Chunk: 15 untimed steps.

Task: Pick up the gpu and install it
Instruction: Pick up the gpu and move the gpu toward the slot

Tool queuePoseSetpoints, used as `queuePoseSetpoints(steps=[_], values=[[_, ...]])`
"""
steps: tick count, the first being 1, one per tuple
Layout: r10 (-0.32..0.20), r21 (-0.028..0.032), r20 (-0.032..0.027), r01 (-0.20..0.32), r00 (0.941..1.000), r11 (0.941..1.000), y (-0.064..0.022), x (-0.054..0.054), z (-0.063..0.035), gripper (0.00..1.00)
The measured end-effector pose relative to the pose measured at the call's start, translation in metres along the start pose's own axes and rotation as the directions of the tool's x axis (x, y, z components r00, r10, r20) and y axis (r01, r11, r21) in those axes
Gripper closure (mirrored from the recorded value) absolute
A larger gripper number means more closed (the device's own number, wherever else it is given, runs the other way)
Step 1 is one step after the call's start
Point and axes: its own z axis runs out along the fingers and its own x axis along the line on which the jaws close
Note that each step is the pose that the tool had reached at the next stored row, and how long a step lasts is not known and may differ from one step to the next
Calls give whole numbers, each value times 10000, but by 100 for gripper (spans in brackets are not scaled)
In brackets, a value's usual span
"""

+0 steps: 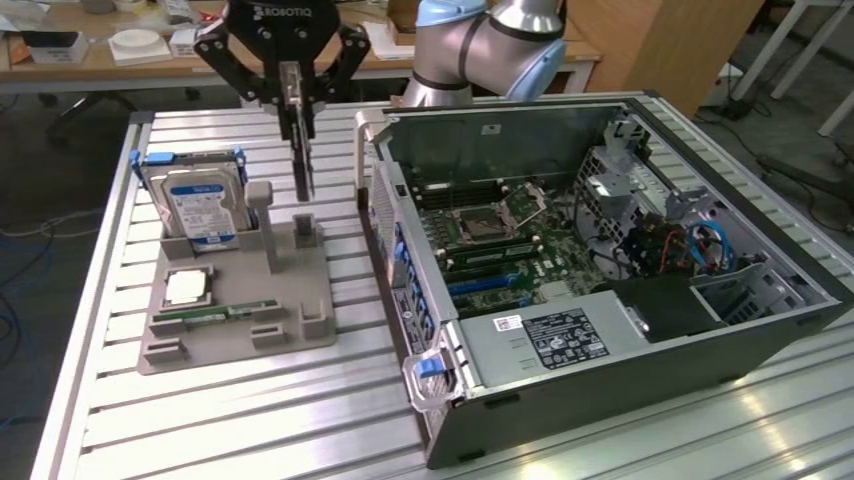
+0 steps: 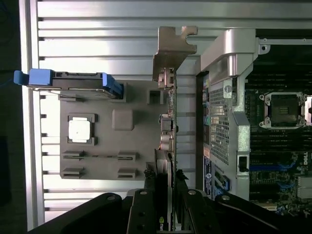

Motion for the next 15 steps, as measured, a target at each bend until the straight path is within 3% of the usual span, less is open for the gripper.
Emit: queuePoseSetpoints(steps=[4,15], values=[[1,0,-25,-1,10000,10000,6,-163,2,74],[2,3,-82,-2,10000,10000,17,-464,6,74]])
